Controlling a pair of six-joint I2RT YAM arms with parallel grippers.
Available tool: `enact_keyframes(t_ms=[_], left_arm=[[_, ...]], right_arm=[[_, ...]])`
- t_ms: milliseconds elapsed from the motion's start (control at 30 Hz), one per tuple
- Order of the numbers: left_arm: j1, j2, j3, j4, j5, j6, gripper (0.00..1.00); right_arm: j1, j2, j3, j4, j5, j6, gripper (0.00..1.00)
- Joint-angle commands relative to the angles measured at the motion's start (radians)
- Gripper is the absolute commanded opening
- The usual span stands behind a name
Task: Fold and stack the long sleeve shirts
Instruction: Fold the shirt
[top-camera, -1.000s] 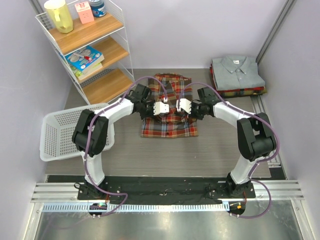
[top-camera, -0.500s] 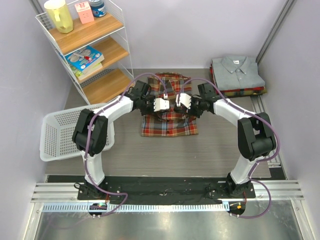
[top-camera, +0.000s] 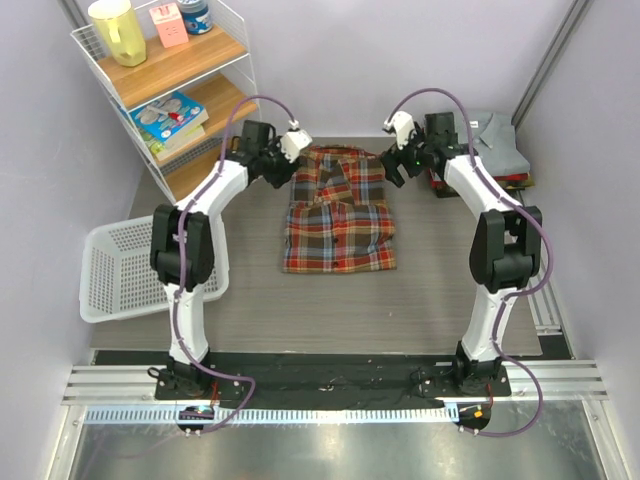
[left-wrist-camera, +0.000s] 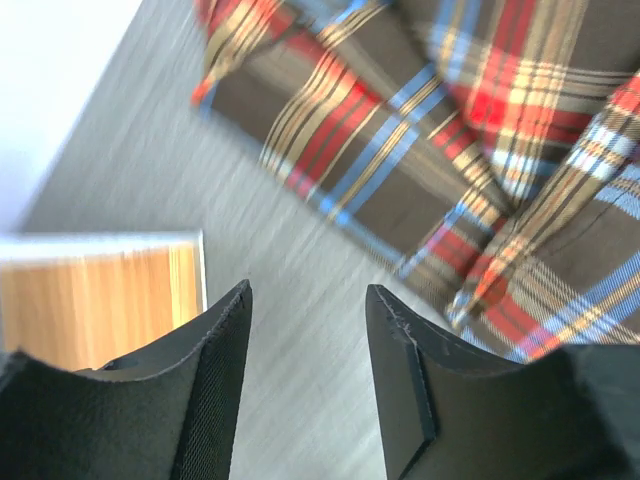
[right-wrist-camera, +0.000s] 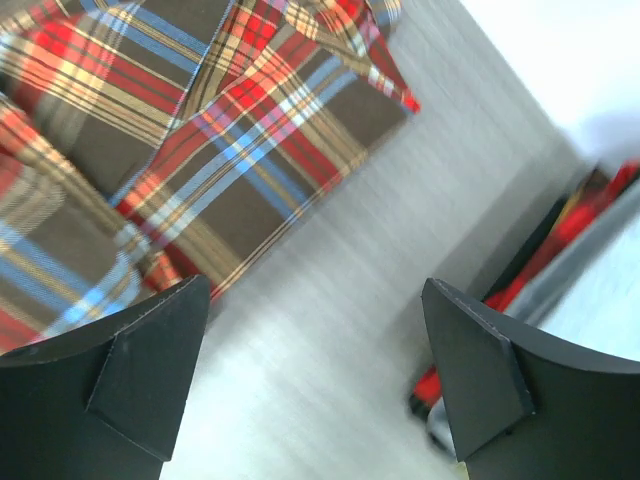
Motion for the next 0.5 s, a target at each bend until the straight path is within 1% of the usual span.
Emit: enact_keyframes(t_ms=[0,33,67,100,133,167,200,233,267,333,400,467], left_arm=[[0.051,-0.115,-0.06,-0.083,0.06,-0.189,0.51],[0.051,-0.146,-0.093,-0.101,0.094,-0.197,0.51],[0.05,-0.21,-0.131,-0.118,0.161,-0.228,0.53],[0.043,-0.237,-0.165,-0.133,0.201,-0.255,0.55],[0.04,-0.255,-0.212,-0.138,0.229,-0.293,0.56],[0.037,-0.275,-0.225,-0.143,0.29,-0.406,0.57],[0.034,-0.274,-0.234,-0.159,0.322,-0.454,0.59],[0.025,-0.268,-0.251,-0.164,0.344,-0.508,0.62],[0.02,-0.255,-0.262,-0.166,0.372,-0.584,0.64],[0.011,-0.242,-0.285,-0.154,0.387,-0.64,0.64],[0.011,-0.222,-0.323,-0.129,0.384,-0.685,0.64],[0.01,-0.197,-0.346,-0.104,0.38,-0.703,0.64]], right_arm=[[-0.025,-0.1,0.018,-0.146,-0.075,0.225,0.92],[-0.026,-0.128,-0.01,-0.166,-0.097,0.252,0.87],[-0.025,-0.159,-0.041,-0.183,-0.15,0.272,0.83],[-0.023,-0.201,-0.102,-0.186,-0.178,0.3,0.78],[-0.019,-0.222,-0.126,-0.186,-0.201,0.362,0.61],[-0.012,-0.231,-0.15,-0.184,-0.247,0.406,0.55],[-0.002,-0.232,-0.186,-0.183,-0.275,0.441,0.48],[0.004,-0.229,-0.205,-0.183,-0.304,0.508,0.45],[0.011,-0.223,-0.225,-0.183,-0.343,0.531,0.4],[0.03,-0.205,-0.278,-0.18,-0.361,0.549,0.37],[0.038,-0.19,-0.327,-0.155,-0.355,0.561,0.37],[0.038,-0.139,-0.346,-0.134,-0.333,0.568,0.37]])
